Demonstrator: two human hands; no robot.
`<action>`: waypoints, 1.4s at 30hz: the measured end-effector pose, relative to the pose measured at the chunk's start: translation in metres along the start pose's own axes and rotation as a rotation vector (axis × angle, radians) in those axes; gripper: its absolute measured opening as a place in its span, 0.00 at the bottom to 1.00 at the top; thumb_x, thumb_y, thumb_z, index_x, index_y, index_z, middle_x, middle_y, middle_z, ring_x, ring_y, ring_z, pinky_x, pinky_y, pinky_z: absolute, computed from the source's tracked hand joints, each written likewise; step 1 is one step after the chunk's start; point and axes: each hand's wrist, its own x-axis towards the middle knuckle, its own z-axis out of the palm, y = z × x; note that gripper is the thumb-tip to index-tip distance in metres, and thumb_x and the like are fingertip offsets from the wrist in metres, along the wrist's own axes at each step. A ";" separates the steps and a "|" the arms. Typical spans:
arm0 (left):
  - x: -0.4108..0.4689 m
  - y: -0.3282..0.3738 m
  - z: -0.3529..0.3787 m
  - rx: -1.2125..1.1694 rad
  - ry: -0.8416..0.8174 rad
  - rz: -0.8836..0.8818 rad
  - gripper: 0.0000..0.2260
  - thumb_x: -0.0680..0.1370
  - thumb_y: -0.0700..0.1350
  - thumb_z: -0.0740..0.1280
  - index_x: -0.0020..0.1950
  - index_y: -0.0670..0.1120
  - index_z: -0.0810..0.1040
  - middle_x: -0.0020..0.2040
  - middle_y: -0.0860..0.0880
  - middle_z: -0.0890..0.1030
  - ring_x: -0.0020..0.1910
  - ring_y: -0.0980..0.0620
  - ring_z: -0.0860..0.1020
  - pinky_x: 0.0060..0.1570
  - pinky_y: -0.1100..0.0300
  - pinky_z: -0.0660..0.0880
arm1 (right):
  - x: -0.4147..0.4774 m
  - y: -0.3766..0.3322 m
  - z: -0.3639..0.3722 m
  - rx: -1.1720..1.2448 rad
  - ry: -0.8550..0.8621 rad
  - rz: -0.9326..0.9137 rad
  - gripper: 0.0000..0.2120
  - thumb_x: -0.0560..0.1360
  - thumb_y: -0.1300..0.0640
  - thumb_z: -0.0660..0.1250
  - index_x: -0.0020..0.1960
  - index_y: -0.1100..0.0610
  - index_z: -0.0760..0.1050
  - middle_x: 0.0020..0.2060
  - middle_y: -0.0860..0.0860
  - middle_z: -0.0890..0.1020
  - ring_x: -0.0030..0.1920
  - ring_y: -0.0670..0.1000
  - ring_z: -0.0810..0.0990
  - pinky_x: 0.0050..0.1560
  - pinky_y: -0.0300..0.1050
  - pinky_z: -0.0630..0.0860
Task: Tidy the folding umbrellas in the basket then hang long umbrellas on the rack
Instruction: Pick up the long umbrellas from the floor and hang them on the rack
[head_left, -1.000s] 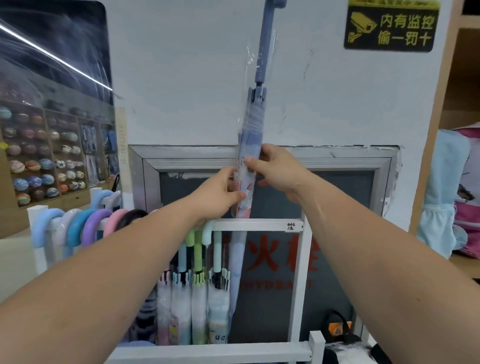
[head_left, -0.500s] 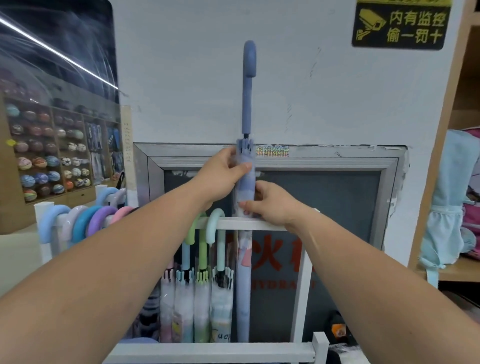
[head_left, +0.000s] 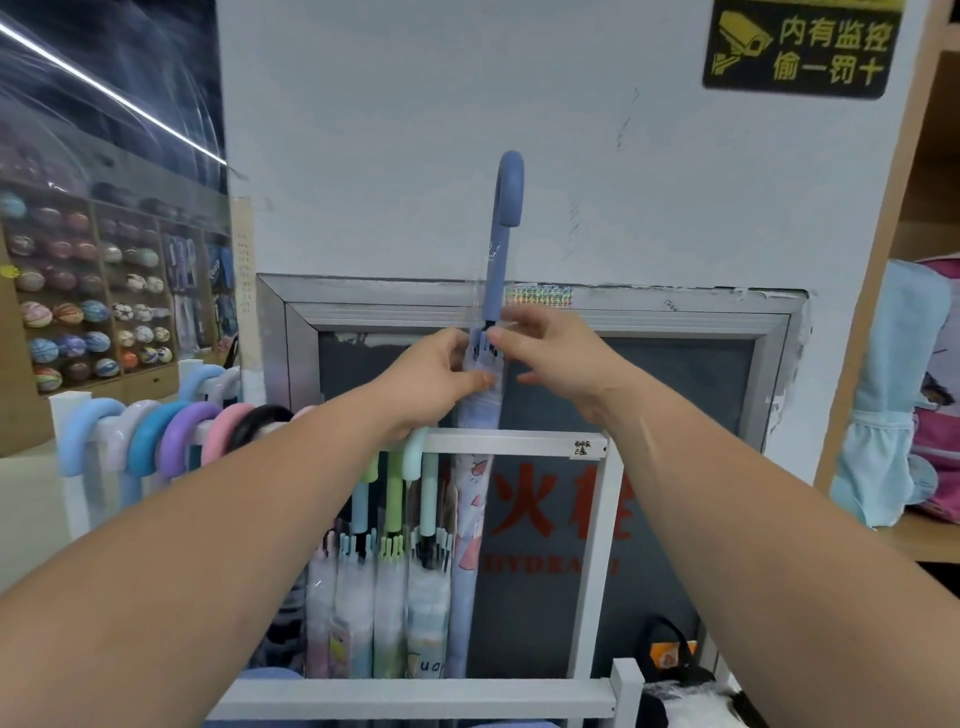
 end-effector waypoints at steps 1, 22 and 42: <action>-0.001 0.001 0.000 0.013 -0.008 -0.002 0.18 0.72 0.48 0.74 0.61 0.51 0.77 0.55 0.50 0.85 0.56 0.51 0.83 0.63 0.46 0.77 | 0.001 0.002 0.004 -0.045 -0.008 -0.027 0.16 0.79 0.53 0.69 0.66 0.52 0.76 0.57 0.47 0.83 0.57 0.46 0.81 0.55 0.45 0.79; -0.004 0.070 -0.034 -0.234 0.098 0.001 0.29 0.72 0.61 0.70 0.71 0.53 0.72 0.63 0.52 0.80 0.60 0.50 0.80 0.64 0.53 0.73 | -0.014 0.030 0.023 -0.350 -0.148 0.050 0.07 0.76 0.53 0.73 0.51 0.51 0.76 0.42 0.47 0.81 0.41 0.45 0.77 0.41 0.37 0.71; -0.014 0.024 -0.020 0.047 -0.195 0.012 0.29 0.67 0.51 0.81 0.64 0.49 0.76 0.55 0.50 0.86 0.57 0.55 0.83 0.63 0.54 0.76 | -0.020 0.013 0.001 0.033 -0.107 0.040 0.24 0.79 0.41 0.66 0.72 0.47 0.71 0.65 0.44 0.79 0.66 0.45 0.76 0.63 0.51 0.76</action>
